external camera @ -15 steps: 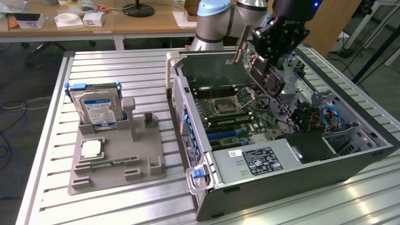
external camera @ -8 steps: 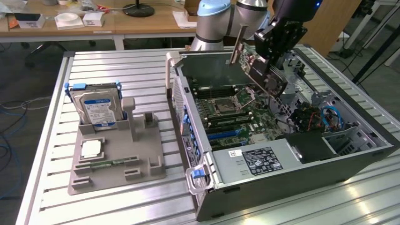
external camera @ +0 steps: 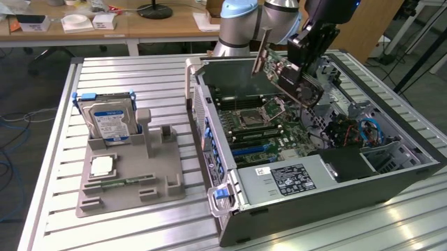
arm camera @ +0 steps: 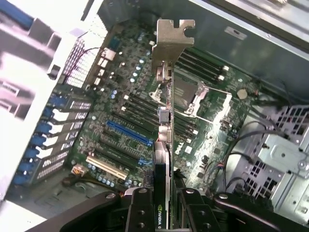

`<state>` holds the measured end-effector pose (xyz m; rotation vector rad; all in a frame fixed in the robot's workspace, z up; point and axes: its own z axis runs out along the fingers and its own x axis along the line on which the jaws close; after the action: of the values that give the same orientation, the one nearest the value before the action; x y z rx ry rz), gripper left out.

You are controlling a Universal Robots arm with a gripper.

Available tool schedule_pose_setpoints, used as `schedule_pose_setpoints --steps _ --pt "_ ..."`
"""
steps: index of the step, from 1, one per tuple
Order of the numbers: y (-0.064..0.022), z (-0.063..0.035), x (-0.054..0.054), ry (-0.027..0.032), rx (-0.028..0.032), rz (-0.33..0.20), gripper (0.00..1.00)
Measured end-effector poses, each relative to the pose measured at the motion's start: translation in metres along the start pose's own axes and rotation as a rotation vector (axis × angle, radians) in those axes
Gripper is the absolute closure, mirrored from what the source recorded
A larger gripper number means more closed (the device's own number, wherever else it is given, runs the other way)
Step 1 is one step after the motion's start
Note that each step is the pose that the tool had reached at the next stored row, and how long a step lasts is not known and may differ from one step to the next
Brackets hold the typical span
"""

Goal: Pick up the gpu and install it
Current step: 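Insert the gpu into the slot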

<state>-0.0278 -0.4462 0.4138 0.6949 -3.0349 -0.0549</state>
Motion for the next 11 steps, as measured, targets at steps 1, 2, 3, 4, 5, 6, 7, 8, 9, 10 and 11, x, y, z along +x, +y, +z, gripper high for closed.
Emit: schedule_pose_setpoints --steps 1,2,3,4,5,6,7,8,9,10,11 --pt "0.0000 -0.0006 0.000 0.0010 0.0005 -0.018 0.74" --pt "0.0001 -0.0017 0.000 0.0017 0.0009 -0.033 0.74" --pt "0.0001 -0.0033 0.000 0.0022 0.0012 -0.048 0.74" --pt "0.0002 -0.0058 0.000 0.0027 0.0014 -0.061 0.74" --pt "0.0004 -0.0082 0.000 0.0033 0.0016 -0.075 0.74" --pt "0.0004 -0.0103 0.000 0.0039 0.0020 -0.090 0.74" --pt "0.0005 -0.0120 0.000 0.0045 0.0022 -0.107 0.74" --pt "0.0005 -0.0129 0.000 0.0057 0.0027 -0.144 0.74" --pt "0.0005 -0.0130 0.000 0.0065 0.0031 -0.162 0.74" --pt "0.0005 -0.0132 0.000 0.0075 0.0037 -0.180 0.74" --pt "0.0005 -0.0131 0.000 0.0082 0.0040 -0.198 0.74"
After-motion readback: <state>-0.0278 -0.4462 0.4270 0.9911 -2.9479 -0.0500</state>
